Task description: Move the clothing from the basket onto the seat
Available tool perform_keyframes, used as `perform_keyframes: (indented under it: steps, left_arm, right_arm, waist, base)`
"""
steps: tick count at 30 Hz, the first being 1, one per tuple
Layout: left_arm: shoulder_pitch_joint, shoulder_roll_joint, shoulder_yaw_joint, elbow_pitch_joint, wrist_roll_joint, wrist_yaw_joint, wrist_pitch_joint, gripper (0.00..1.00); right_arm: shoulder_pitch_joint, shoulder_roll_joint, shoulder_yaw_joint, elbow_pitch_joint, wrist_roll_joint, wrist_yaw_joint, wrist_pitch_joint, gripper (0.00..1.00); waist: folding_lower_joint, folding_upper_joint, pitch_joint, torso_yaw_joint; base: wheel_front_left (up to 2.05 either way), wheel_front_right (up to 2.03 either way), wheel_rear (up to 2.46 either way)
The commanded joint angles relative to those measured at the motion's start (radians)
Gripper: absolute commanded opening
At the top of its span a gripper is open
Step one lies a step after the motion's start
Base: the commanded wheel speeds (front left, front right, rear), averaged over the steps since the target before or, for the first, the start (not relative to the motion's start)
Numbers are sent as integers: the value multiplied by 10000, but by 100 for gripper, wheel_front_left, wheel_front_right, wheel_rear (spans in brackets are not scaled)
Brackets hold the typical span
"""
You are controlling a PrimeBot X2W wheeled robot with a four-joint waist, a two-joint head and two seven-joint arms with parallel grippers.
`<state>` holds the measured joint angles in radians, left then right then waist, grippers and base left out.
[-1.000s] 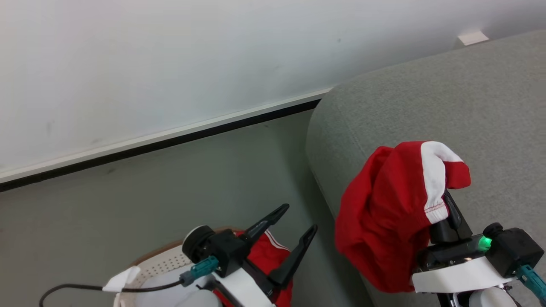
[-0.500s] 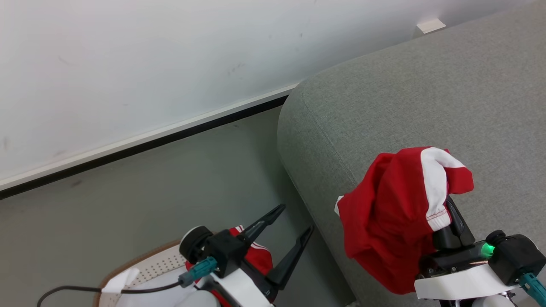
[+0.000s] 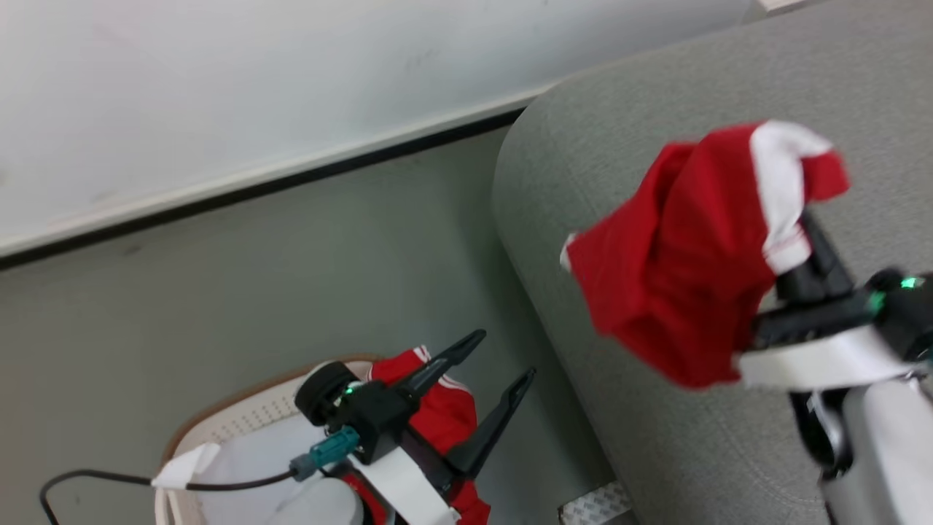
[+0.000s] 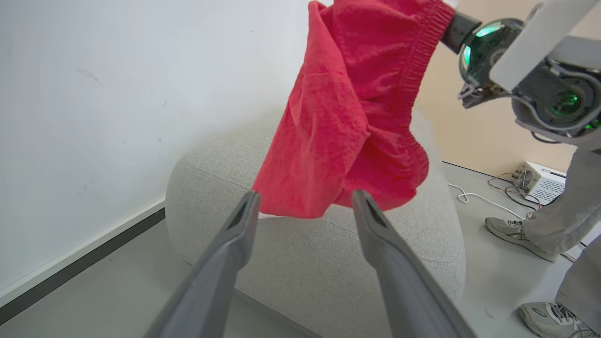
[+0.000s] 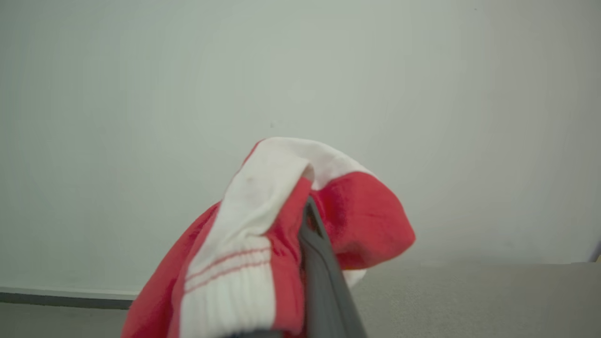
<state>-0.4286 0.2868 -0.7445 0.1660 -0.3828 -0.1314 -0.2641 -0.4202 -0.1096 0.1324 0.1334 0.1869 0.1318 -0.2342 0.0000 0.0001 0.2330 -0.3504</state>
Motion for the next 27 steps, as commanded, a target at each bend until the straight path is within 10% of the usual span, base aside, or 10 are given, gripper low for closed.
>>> perform_keyframes:
  steps: [1, 12, 27]
  left_arm:
    - [-152, 160, 3, -99, 60, 14, -5, 100]
    - [-729, 1207, 125, -841, -229, 13, -5, 100]
    - [-1230, 2247, 584, -1593, -430, 12, -5, 100]
  right_arm:
    - [-445, -20, -153, -28, 441, -22, 60, 0]
    - [-3212, -1686, -2033, 199, 817, -22, 1676, 0]
    - [-4864, -2541, -3998, 2605, -1464, -23, 3551, 0]
  waist:
    - [0, -1, 461, 298]
    - [0, -1, 2346, 1218]
    - [0, -1, 4429, 2009]
  base:
    - [0, 0, 0]
    - [0, 0, 0]
    - [0, 0, 0]
